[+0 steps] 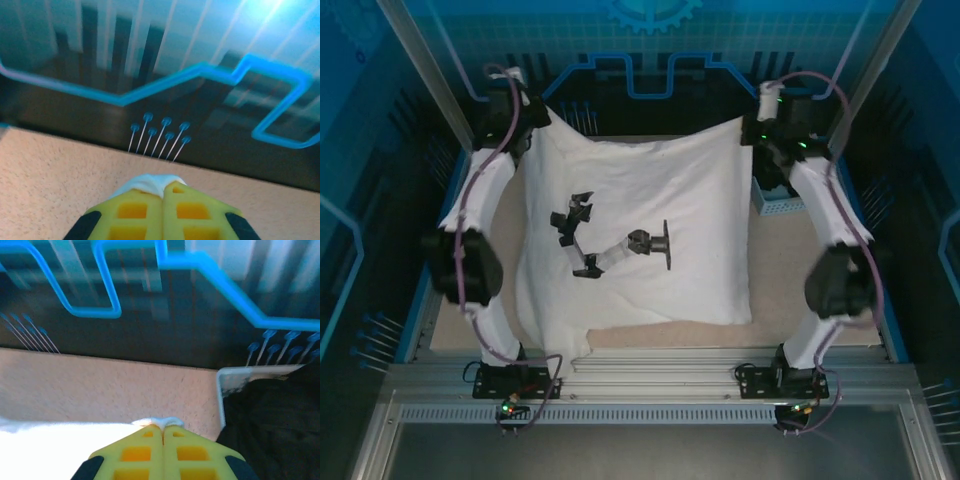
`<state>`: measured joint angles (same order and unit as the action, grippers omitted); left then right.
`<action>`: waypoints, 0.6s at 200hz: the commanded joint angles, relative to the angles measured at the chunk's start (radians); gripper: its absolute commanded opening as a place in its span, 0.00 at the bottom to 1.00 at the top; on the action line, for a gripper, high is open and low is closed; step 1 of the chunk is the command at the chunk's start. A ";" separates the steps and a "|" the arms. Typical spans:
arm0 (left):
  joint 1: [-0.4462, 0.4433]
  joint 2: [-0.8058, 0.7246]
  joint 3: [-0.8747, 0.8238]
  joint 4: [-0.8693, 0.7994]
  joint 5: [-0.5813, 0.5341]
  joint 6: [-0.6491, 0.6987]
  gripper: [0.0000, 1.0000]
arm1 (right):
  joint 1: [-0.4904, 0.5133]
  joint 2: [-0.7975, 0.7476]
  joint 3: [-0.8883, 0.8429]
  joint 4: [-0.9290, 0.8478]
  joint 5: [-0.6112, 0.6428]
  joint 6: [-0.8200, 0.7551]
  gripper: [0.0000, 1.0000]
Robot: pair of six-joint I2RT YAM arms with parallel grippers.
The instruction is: Fold the inside-out t-shirt
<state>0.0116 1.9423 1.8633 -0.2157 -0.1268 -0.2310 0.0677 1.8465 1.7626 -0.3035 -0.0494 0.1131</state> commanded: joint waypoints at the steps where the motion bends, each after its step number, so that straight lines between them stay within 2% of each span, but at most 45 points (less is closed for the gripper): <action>1: 0.017 0.242 0.270 -0.067 0.010 -0.018 0.17 | 0.023 0.265 0.270 -0.056 0.036 0.038 0.07; 15: 0.016 0.401 0.503 -0.223 0.052 -0.042 0.30 | 0.026 0.433 0.495 -0.194 0.058 0.046 0.22; 24: 0.016 0.460 0.618 -0.308 0.073 -0.061 0.37 | 0.029 0.487 0.582 -0.263 0.063 0.041 0.27; 32: 0.016 0.468 0.646 -0.345 0.086 -0.079 0.44 | 0.035 0.509 0.601 -0.299 0.066 0.037 0.30; 42: 0.016 0.427 0.593 -0.350 0.099 -0.106 0.50 | 0.043 0.485 0.545 -0.305 0.065 0.026 0.33; 58: 0.016 0.268 0.338 -0.273 0.125 -0.162 0.57 | 0.065 0.334 0.335 -0.275 0.083 0.019 0.35; 93: 0.012 -0.201 -0.448 0.139 0.255 -0.401 0.64 | 0.088 -0.020 -0.229 -0.226 0.058 0.115 0.38; 120: -0.011 -0.444 -0.822 0.274 0.321 -0.545 0.65 | 0.088 -0.258 -0.593 -0.249 0.059 0.208 0.40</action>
<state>0.0158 1.6558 1.2682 -0.1562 0.0860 -0.5842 0.1585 1.7550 1.4105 -0.5159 0.0132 0.2142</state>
